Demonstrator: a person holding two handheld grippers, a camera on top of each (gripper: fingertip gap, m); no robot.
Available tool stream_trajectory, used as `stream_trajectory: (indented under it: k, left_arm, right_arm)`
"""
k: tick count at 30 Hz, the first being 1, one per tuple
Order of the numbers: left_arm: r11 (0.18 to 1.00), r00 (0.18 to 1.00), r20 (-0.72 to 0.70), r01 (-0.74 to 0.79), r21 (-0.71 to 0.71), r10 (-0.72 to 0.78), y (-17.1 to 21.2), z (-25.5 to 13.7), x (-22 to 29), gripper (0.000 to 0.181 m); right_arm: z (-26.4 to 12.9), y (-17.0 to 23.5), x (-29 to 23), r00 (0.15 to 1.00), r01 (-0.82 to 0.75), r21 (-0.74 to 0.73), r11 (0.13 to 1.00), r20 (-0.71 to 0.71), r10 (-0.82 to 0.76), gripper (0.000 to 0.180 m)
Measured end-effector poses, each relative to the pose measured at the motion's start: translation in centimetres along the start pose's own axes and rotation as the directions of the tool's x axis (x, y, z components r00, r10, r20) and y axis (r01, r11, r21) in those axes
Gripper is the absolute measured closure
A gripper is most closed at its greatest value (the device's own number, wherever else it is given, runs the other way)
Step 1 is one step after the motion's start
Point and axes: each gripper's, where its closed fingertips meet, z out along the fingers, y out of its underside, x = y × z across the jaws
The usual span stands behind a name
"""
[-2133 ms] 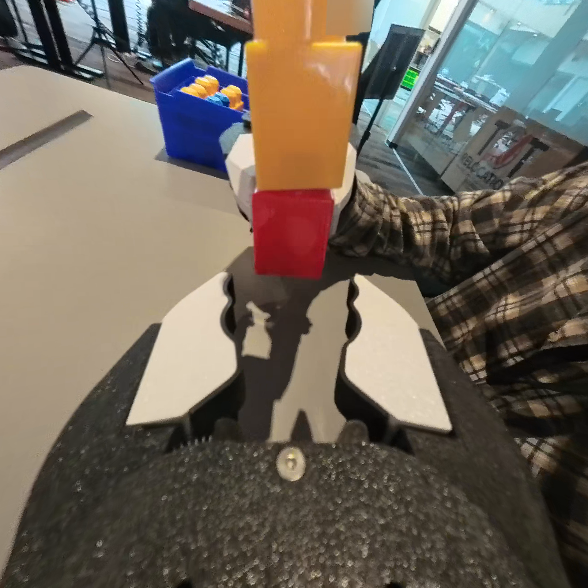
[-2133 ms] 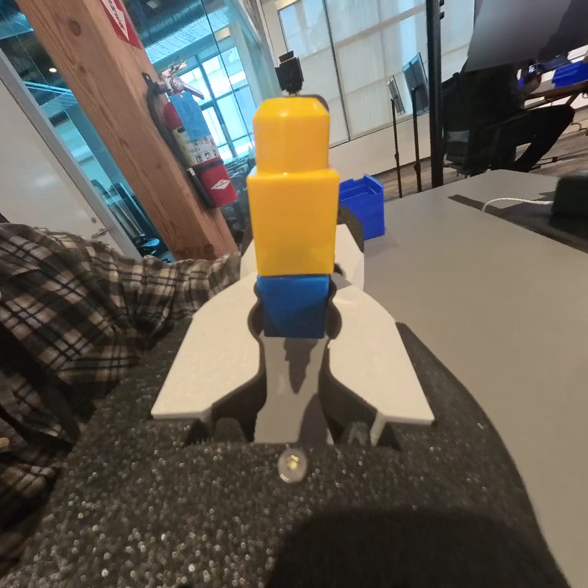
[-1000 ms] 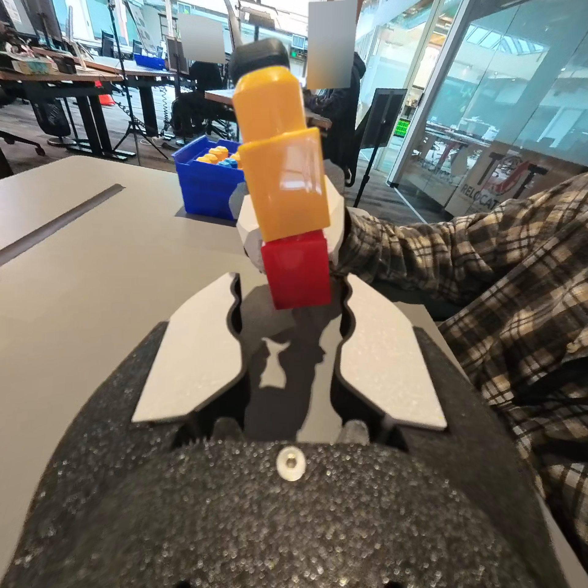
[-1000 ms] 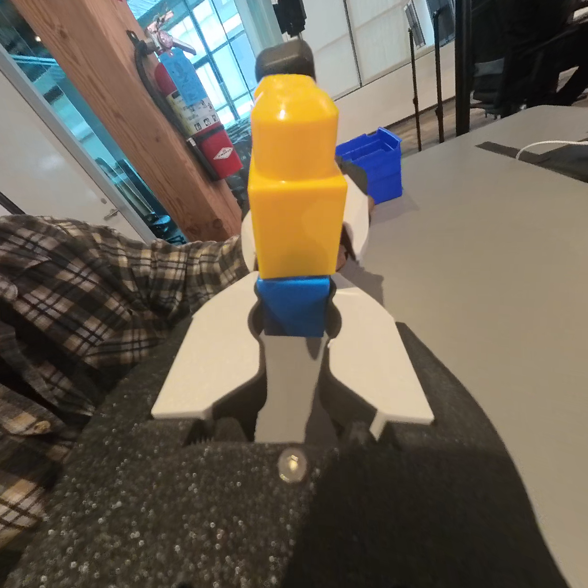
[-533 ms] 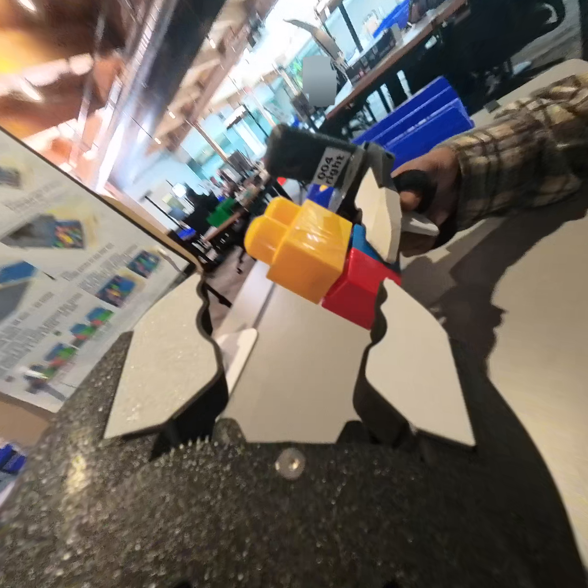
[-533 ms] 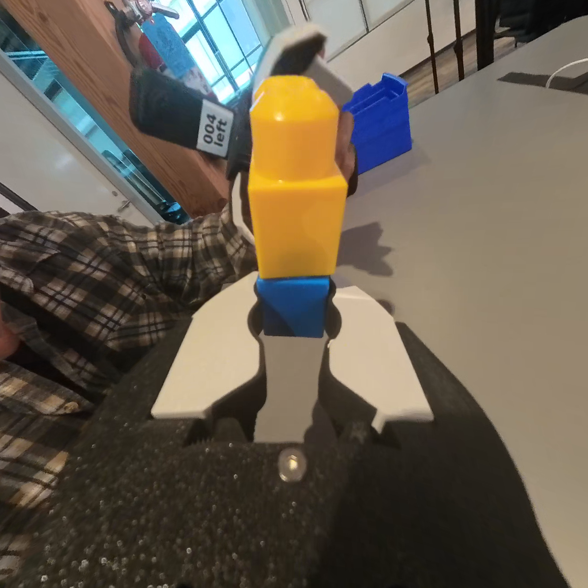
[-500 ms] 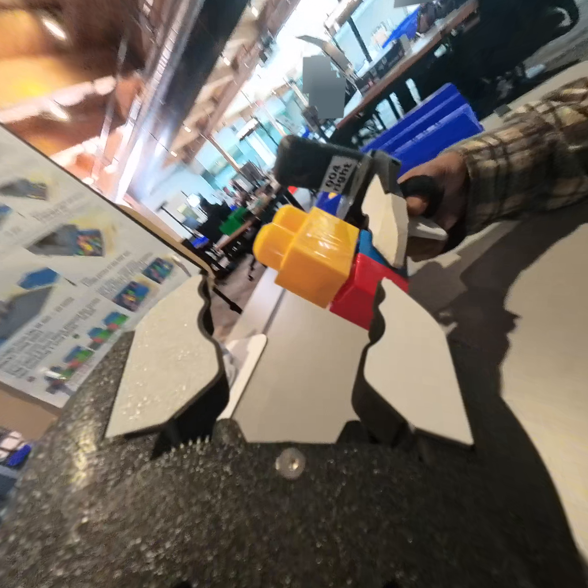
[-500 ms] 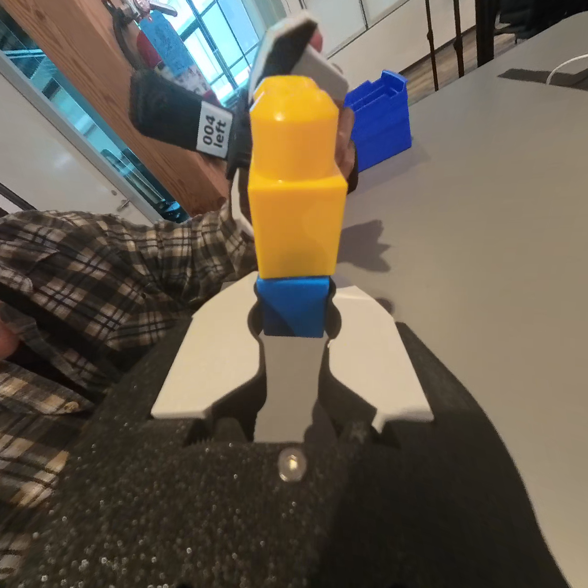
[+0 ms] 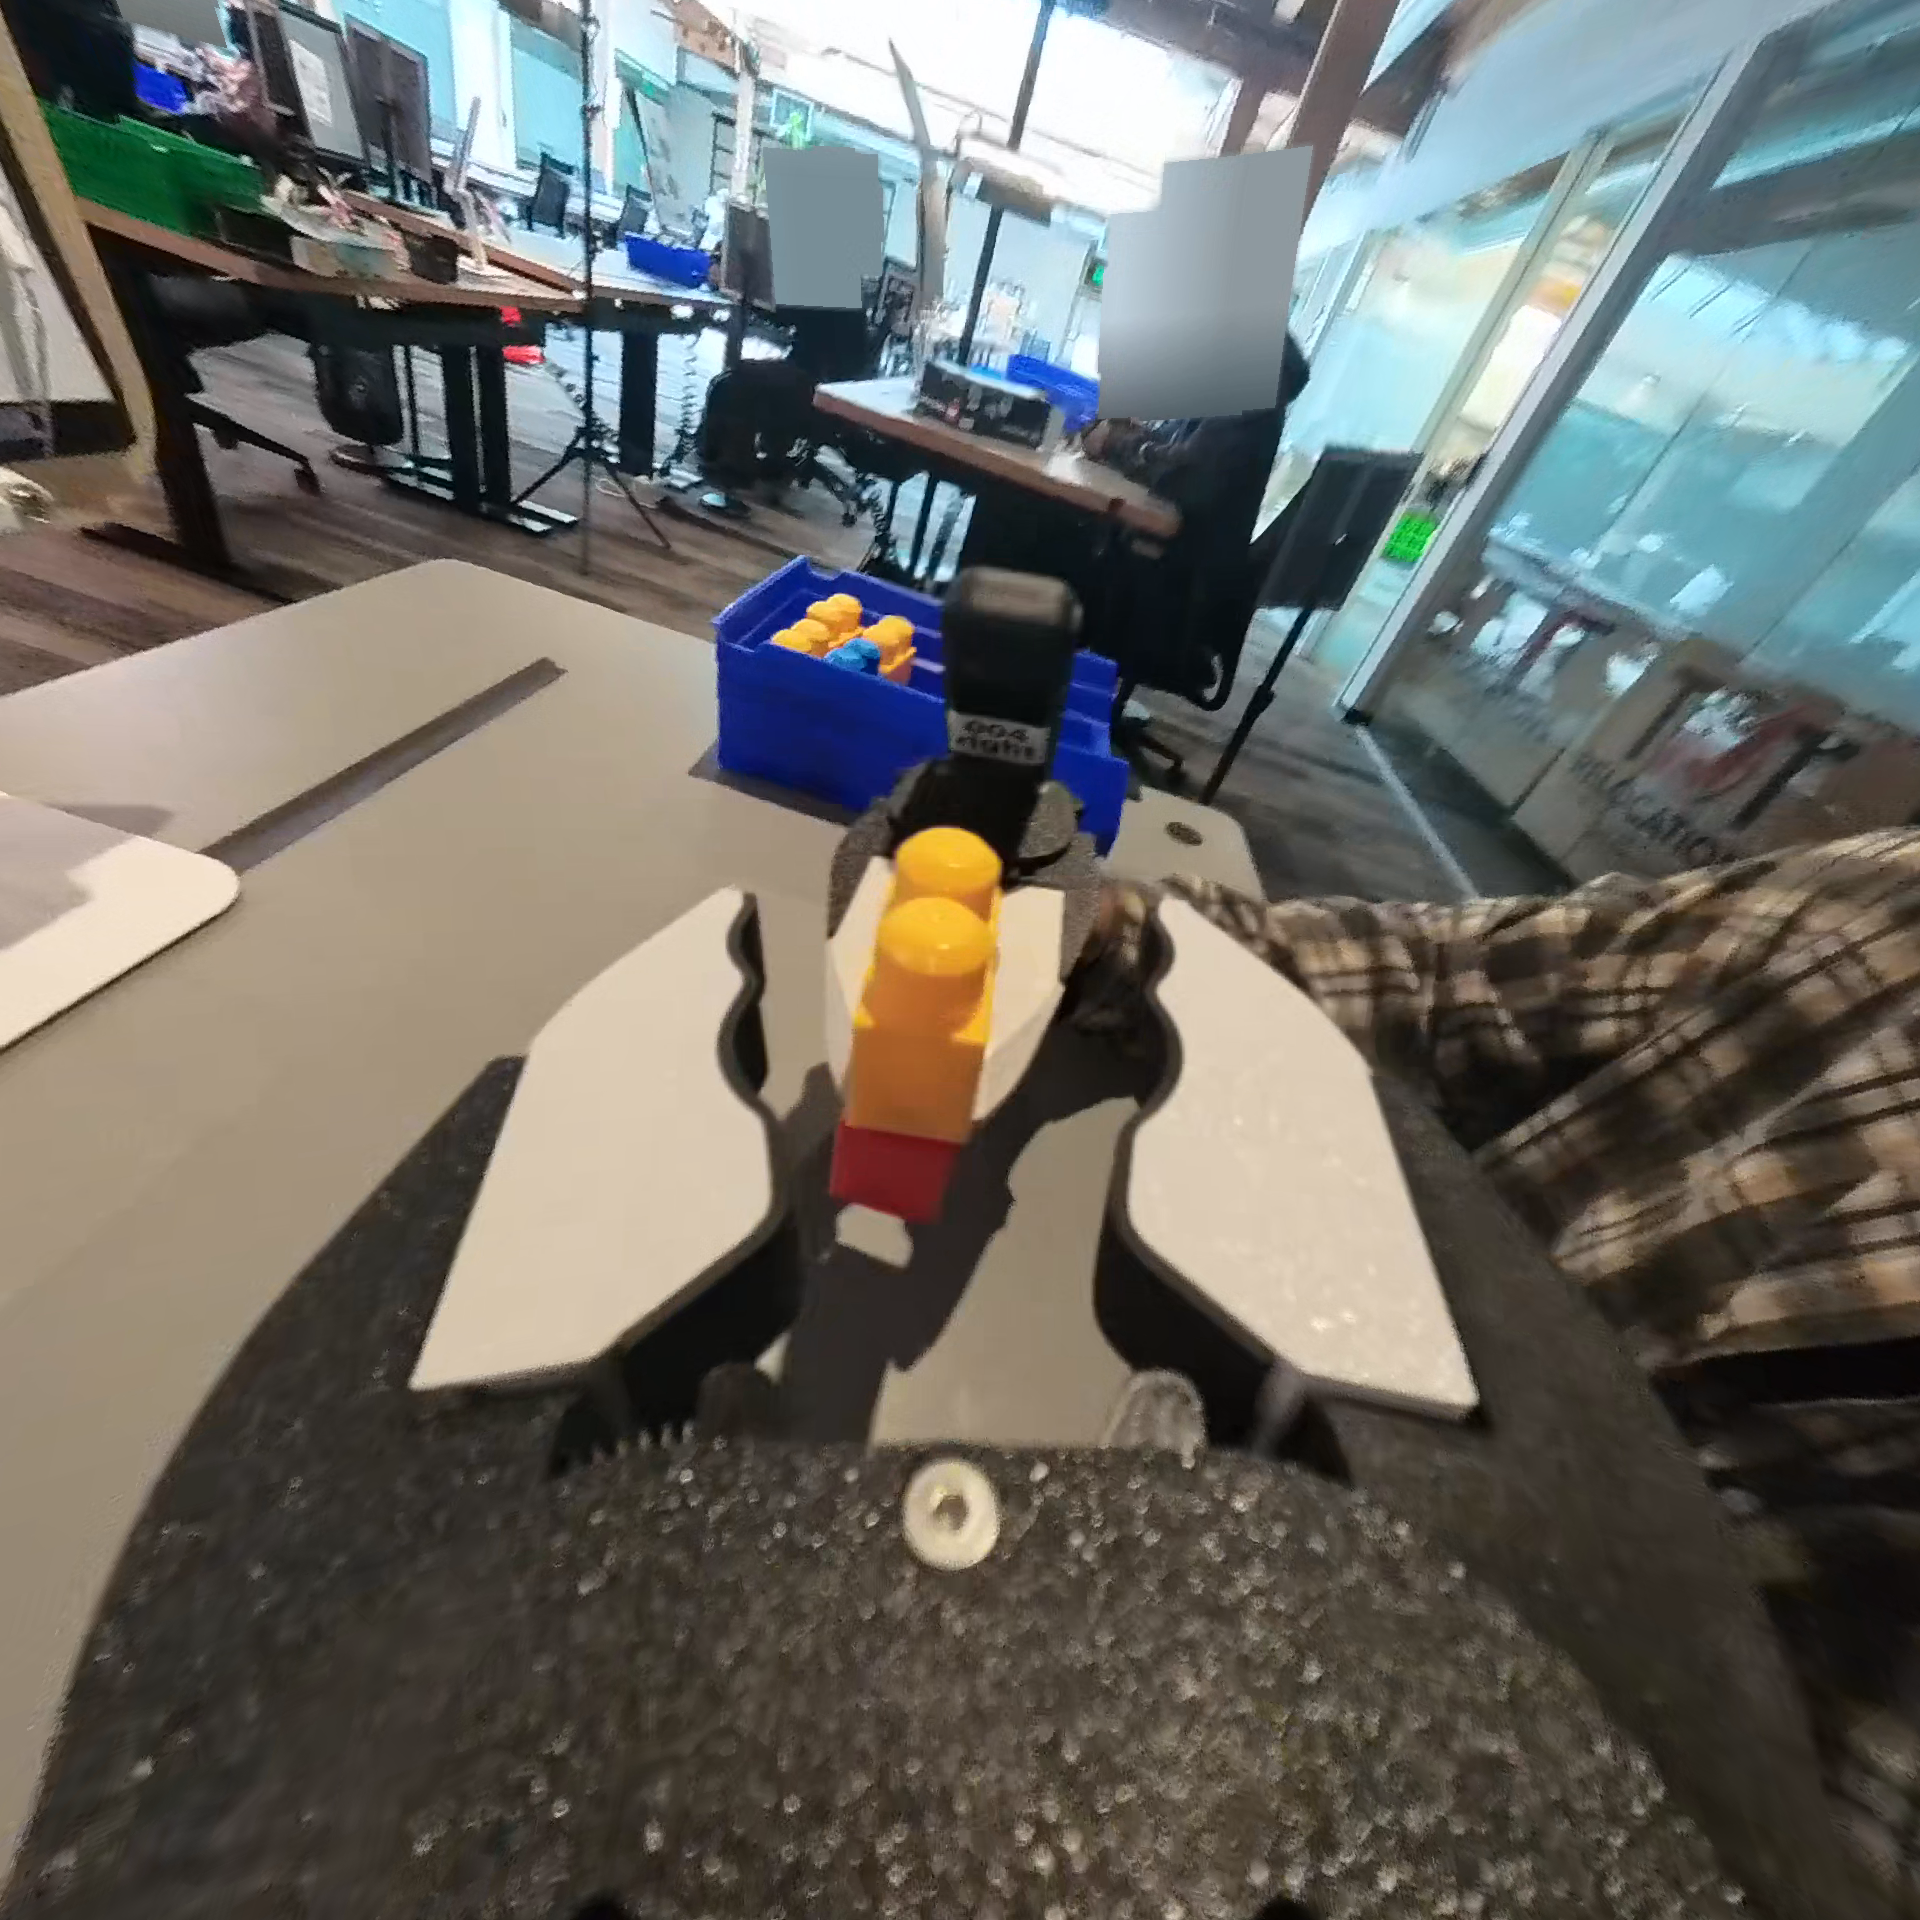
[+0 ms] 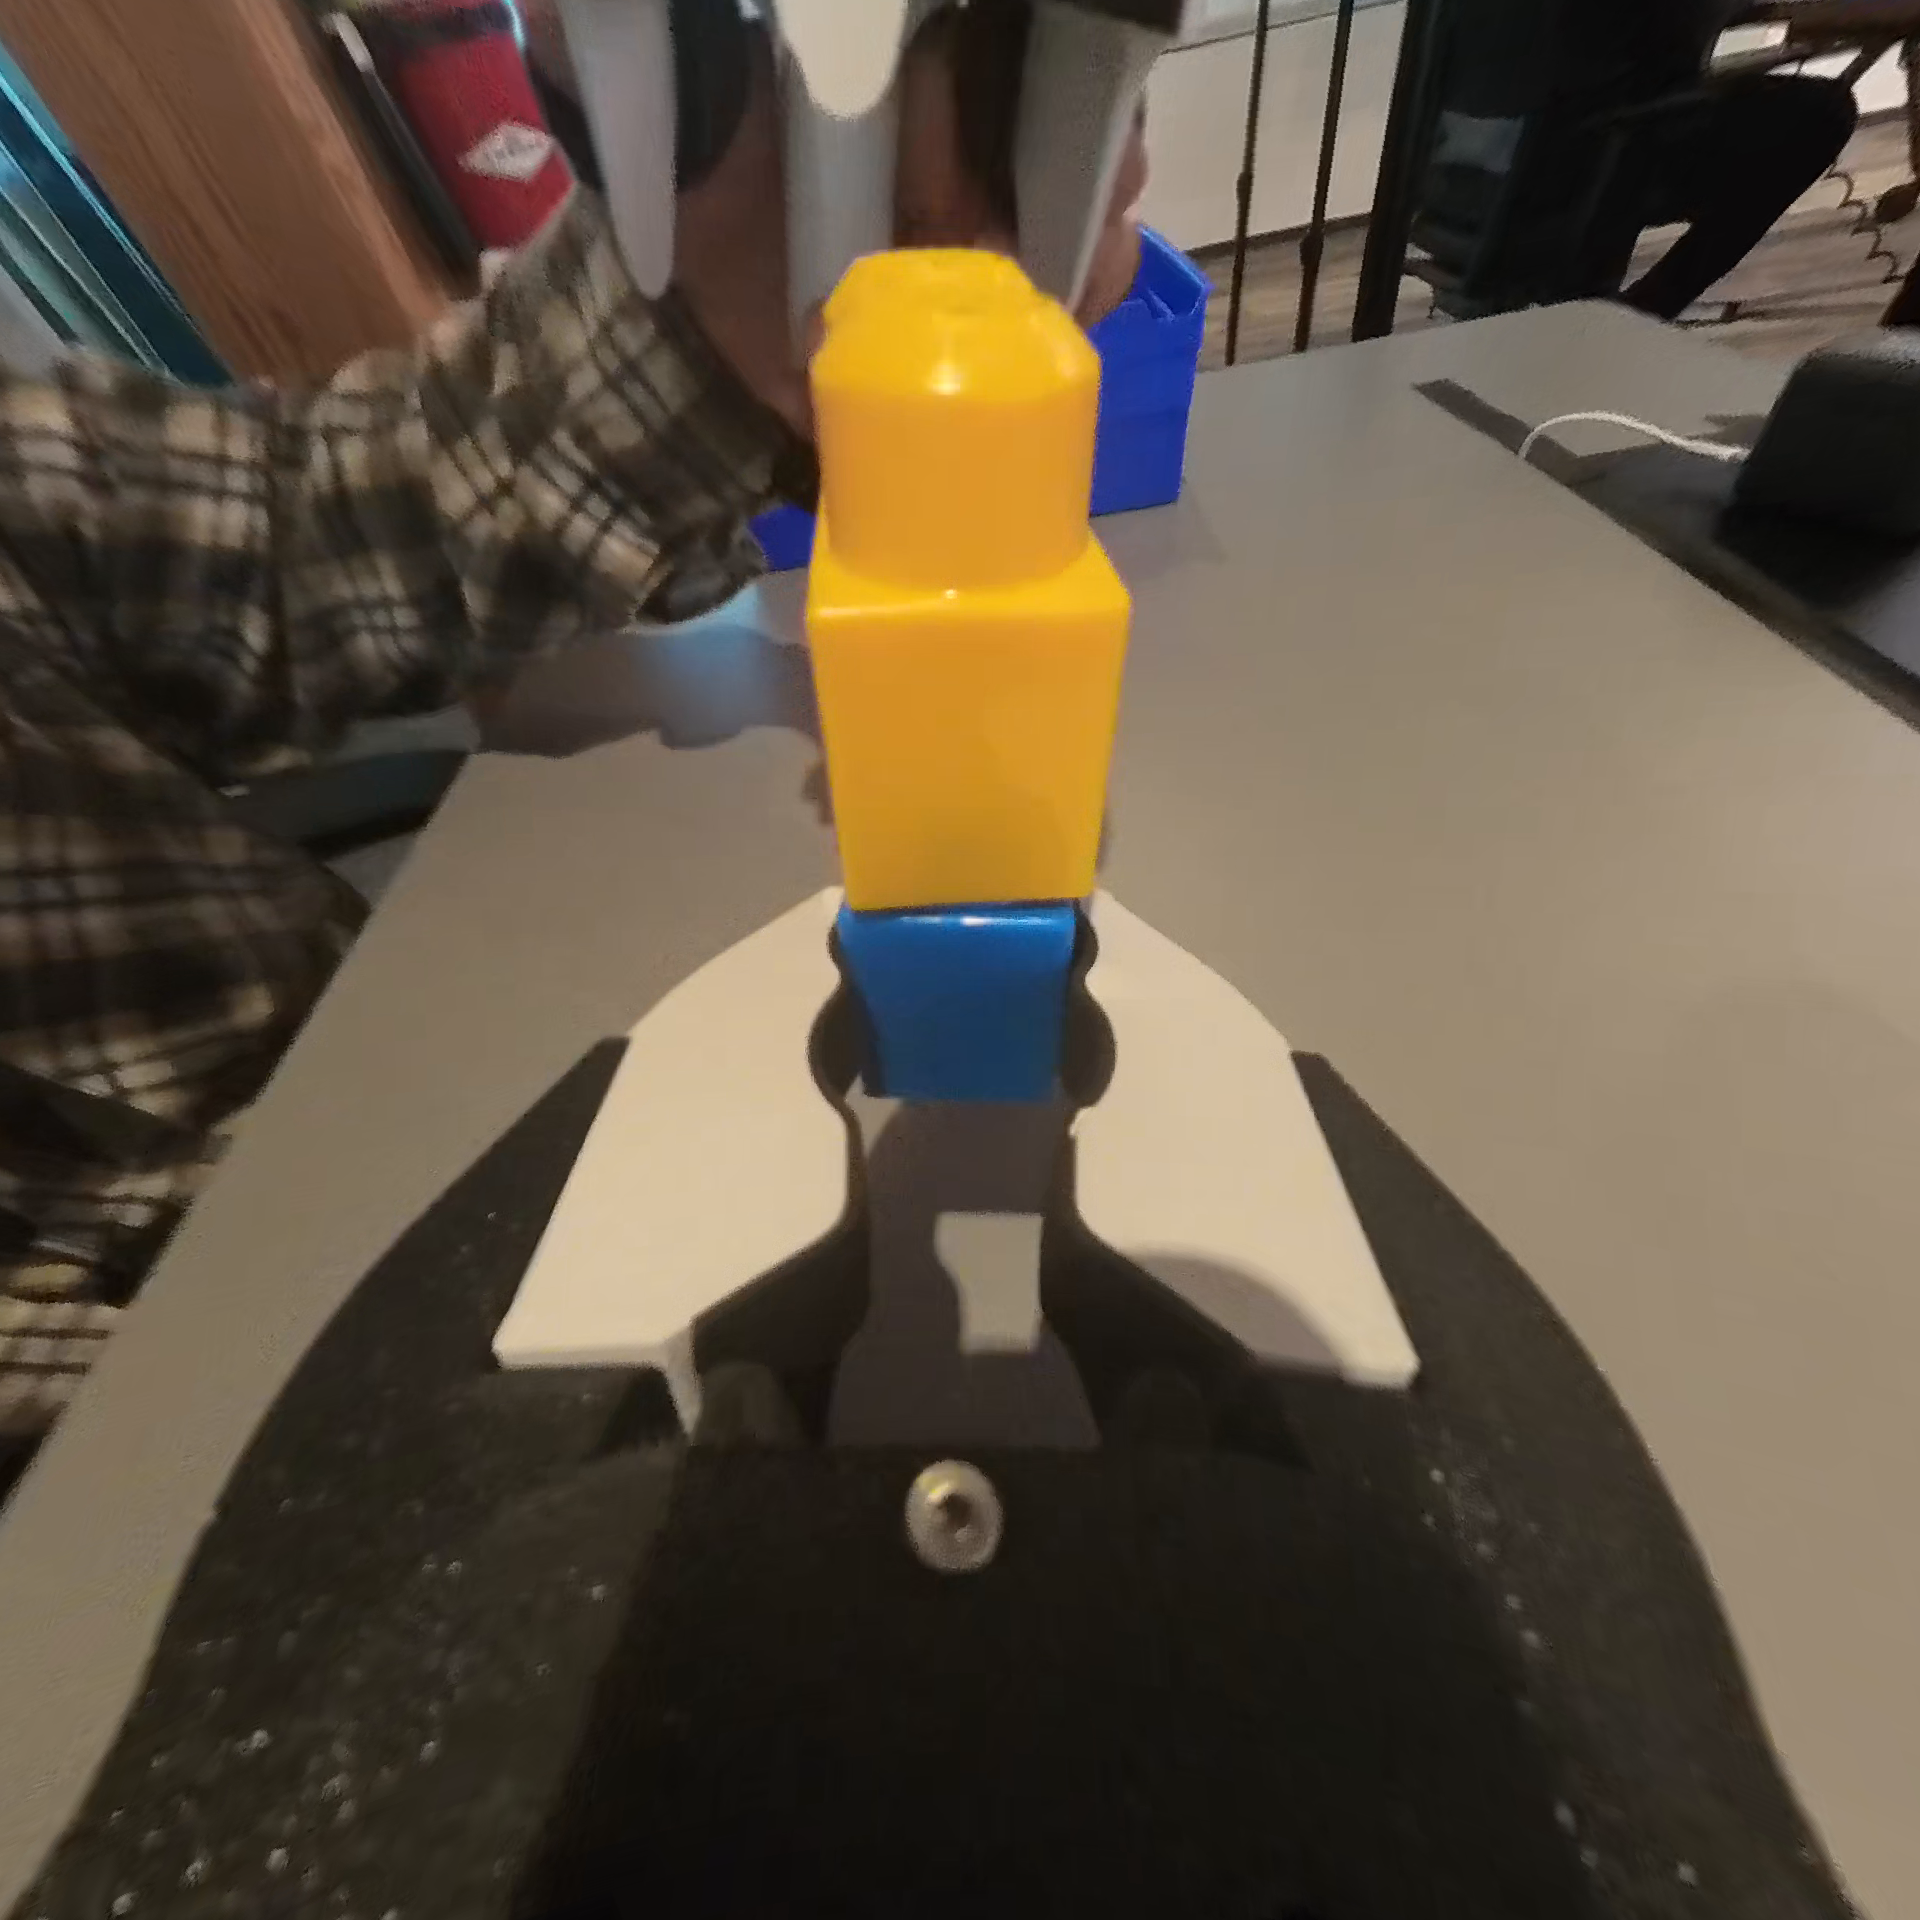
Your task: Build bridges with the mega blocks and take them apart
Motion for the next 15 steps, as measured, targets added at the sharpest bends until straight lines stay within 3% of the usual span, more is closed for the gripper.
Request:
stream_trajectory:
  k: [6, 12, 15]
  left_arm:
    - [0.973, 0.979, 0.026, -0.196, -0.121, 0.201, 1.3, 1.2, -0.2, 0.126]
    - [0.948, 0.97, 0.016, -0.232, -0.218, 0.241, 2.9, 1.9, -0.7, 0.134]
    - [0.935, 0.965, -0.007, -0.256, -0.246, 0.263, 3.3, 2.2, -0.4, 0.147]
  right_arm:
    - [1.0, 0.1, -0.1, 0.999, 0.051, 0.016, 0.999, -0.001, -0.051, 0.144]
    - [1.1, 0.0, -0.2, 0.997, 0.07, 0.015, 0.997, -0.017, -0.07, 0.144]
    - [1.1, 0.3, -0.1, 0.999, 0.046, -0.002, 0.999, -0.012, -0.046, 0.144]
